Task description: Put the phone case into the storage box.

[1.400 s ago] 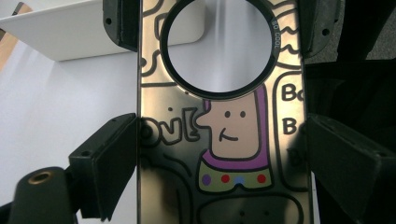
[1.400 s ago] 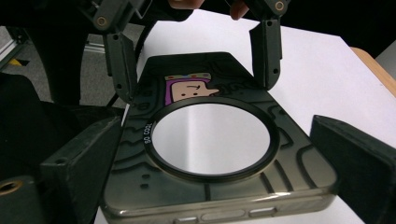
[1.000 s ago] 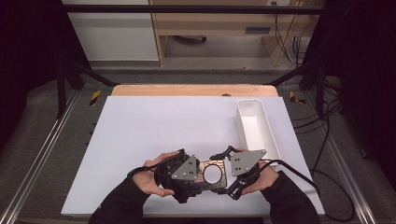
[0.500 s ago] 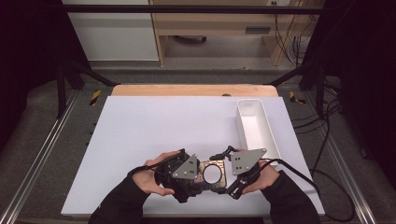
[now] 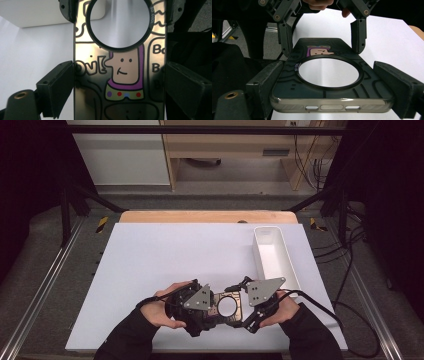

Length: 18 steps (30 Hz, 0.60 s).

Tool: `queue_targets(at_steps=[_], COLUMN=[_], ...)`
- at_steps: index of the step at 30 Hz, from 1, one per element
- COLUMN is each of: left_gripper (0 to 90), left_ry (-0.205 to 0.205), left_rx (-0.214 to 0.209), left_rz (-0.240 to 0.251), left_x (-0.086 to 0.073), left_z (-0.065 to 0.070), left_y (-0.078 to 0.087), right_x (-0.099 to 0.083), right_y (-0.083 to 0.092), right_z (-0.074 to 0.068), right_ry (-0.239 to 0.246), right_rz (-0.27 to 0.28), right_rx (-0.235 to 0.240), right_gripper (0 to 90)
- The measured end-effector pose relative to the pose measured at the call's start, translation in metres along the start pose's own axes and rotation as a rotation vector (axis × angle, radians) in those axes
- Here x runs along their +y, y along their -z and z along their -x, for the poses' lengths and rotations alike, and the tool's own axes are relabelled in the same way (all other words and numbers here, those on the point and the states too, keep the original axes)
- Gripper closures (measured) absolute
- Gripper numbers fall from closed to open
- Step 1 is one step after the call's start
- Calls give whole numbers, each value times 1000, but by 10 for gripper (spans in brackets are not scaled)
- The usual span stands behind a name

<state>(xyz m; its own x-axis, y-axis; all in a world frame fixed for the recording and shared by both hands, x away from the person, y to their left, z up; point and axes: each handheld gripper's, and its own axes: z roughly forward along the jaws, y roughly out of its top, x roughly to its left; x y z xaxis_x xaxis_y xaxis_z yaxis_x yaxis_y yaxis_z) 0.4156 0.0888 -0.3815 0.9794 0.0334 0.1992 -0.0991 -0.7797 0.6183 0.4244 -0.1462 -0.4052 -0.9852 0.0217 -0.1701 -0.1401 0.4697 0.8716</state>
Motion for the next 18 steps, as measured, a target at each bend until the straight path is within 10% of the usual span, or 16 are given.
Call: queue_targets(at_steps=[18], left_gripper=[37], left_ry=[119], left_rx=[45], left_rz=[39], left_x=[-14], left_z=[-9], left_y=[12], right_x=[5], right_y=[14], right_z=[9], right_ry=[-56], right_rz=[-62], right_rx=[-30], right_gripper=[126])
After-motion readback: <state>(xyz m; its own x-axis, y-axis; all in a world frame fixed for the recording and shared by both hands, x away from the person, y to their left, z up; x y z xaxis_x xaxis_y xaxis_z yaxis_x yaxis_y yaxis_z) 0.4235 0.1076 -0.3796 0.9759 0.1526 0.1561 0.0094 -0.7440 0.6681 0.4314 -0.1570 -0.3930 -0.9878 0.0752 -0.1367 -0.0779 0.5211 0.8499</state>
